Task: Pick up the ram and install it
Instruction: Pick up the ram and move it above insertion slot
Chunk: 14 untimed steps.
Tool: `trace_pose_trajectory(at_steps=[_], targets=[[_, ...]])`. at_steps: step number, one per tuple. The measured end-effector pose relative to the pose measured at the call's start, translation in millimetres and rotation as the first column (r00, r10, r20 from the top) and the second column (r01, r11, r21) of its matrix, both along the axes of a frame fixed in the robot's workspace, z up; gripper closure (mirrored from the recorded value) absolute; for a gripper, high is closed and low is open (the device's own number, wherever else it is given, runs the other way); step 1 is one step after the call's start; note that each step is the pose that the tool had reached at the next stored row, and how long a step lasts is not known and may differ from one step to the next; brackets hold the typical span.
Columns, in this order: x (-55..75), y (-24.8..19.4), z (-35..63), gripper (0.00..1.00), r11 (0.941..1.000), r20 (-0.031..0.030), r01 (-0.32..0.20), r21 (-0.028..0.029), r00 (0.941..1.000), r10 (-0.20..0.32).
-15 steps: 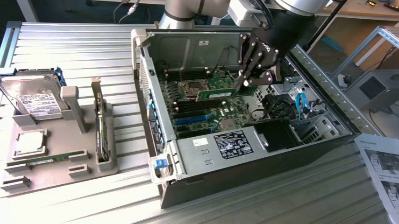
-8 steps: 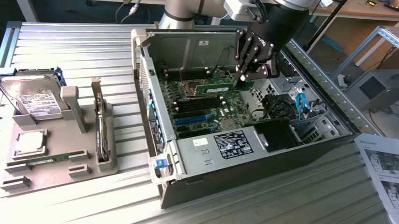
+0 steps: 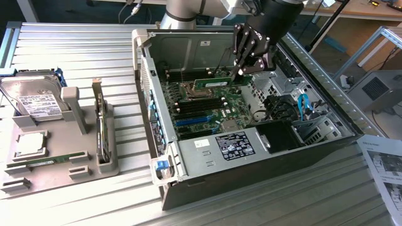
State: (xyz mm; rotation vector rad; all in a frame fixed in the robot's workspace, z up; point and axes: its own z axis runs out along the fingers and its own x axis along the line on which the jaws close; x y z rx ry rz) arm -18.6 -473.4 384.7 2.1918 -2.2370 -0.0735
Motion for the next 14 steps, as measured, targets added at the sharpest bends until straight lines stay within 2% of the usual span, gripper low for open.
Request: trace_pose_trajectory(at_steps=[9,14], targets=[[0.1,19.4,-0.5,0.88,1.0000,-0.0001,0.000,-0.0002,1.0000,0.000],[0.1,32.1,-0.9,0.88,1.0000,0.0000,0.000,-0.0001,1.0000,0.000]])
